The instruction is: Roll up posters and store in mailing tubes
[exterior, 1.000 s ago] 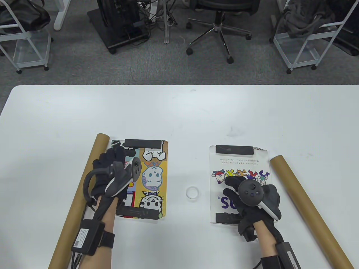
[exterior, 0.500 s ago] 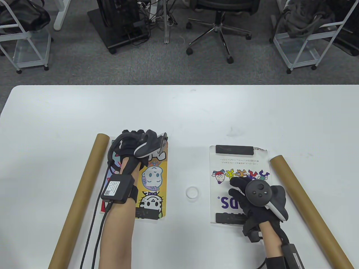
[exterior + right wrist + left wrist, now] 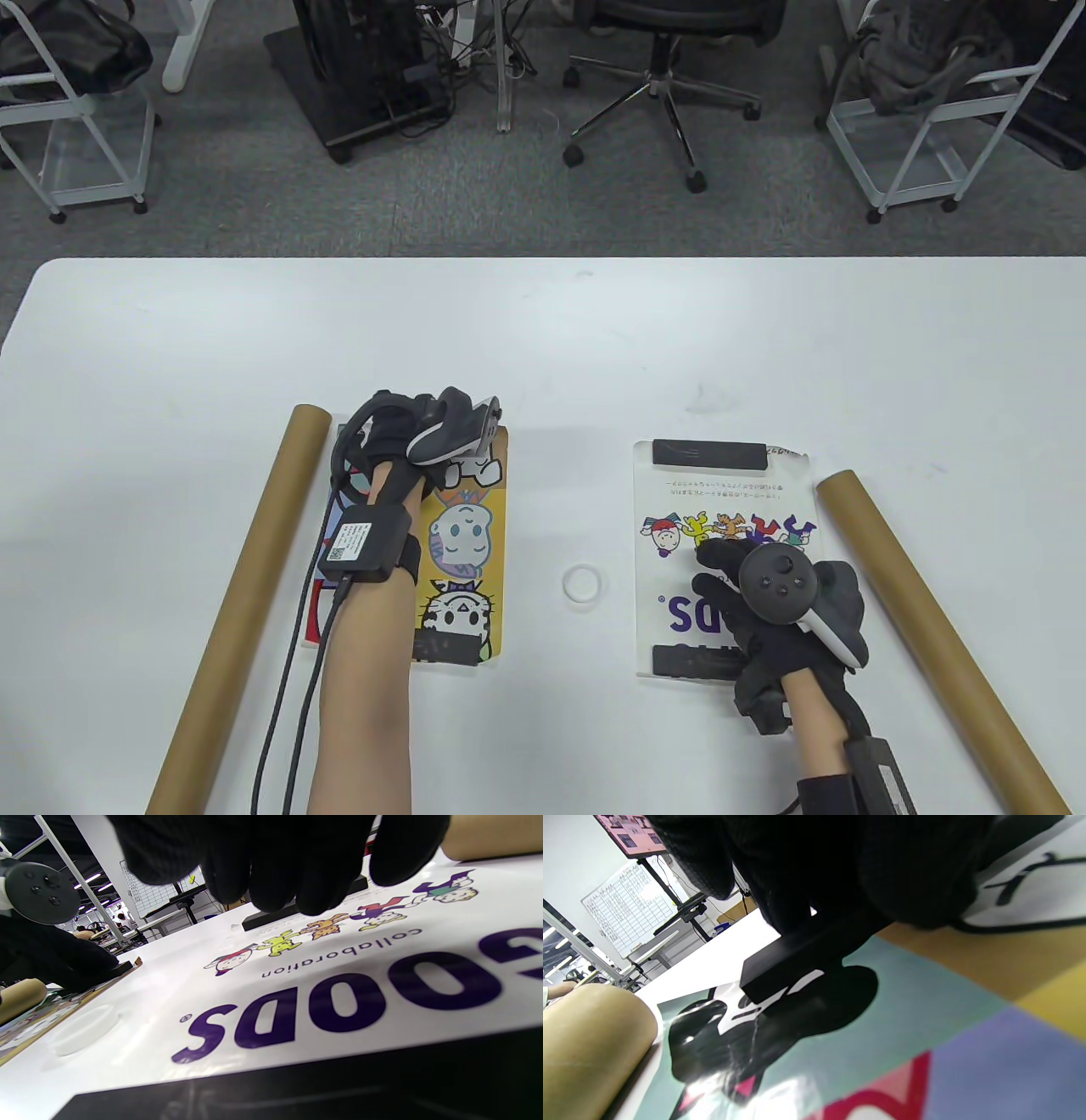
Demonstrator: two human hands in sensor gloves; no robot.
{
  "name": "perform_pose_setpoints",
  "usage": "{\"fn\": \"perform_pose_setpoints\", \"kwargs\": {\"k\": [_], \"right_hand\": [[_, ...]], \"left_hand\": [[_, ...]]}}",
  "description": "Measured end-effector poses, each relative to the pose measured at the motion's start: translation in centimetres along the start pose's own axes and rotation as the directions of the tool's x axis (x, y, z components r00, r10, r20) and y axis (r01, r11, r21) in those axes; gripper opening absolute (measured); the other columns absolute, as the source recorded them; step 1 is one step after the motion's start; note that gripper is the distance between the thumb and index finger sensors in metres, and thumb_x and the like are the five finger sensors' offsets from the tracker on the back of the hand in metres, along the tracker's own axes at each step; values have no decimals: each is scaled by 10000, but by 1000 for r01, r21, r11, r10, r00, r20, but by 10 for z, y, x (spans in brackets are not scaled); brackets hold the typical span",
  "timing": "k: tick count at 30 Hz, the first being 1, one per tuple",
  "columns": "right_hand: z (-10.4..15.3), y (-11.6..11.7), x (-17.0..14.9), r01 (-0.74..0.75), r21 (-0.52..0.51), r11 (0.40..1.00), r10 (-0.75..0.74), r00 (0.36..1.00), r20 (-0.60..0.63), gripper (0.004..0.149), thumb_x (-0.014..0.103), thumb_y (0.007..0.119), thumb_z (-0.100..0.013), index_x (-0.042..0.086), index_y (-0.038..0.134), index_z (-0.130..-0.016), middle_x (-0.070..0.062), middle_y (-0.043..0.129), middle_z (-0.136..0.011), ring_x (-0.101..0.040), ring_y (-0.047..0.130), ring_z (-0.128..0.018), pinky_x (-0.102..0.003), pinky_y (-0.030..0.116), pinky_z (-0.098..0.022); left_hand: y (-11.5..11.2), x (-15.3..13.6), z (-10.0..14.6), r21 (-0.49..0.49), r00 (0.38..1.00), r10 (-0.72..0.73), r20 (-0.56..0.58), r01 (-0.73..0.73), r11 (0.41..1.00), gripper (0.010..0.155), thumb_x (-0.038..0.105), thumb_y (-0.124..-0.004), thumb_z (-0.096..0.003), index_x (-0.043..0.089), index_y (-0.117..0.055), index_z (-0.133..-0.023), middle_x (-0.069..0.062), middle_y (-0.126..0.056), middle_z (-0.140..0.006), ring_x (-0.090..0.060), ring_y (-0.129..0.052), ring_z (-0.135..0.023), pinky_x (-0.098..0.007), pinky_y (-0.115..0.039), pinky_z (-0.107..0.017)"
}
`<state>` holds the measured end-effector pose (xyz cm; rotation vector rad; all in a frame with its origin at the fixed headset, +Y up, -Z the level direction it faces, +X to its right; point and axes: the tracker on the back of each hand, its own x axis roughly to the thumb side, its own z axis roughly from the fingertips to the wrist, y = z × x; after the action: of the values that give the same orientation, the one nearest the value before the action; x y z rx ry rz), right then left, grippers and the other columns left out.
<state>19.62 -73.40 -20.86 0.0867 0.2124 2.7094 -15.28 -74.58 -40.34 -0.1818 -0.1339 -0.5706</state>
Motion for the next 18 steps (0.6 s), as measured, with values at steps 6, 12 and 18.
{"fn": "perform_pose_setpoints", "kwargs": {"k": [6,12,18], "right_hand": [[-1,0,0,-3,7,1000,3,1000,-1,536,385,708,-516,151,673,-997,-176,738,-1043,-471,761,-908,-709,592,-673],[-1,1,-1,0,7,1000,0,1000,-3,534,387,705,-518,152,675,-997,-179,737,-1043,-470,762,-909,-708,593,-673],[-1,0,-3,11,8,1000,-11,1000,-13,532,385,705,-519,150,675,-996,-180,738,-1043,-473,760,-909,-710,592,-672]], "left_hand": [[2,0,9,43,1000,-18,16,18,999,617,445,-815,-415,484,-646,-1007,193,-790,-1066,-73,-918,-994,-448,-670,-849],[5,1,14,37,999,-47,19,47,998,641,384,-769,-445,448,-598,-1060,123,-753,-1105,-156,-883,-1025,-488,-682,-834],[17,-8,18,74,995,-100,-5,100,992,657,380,-764,-444,431,-587,-1074,108,-742,-1112,-170,-868,-1031,-492,-676,-834]]}}
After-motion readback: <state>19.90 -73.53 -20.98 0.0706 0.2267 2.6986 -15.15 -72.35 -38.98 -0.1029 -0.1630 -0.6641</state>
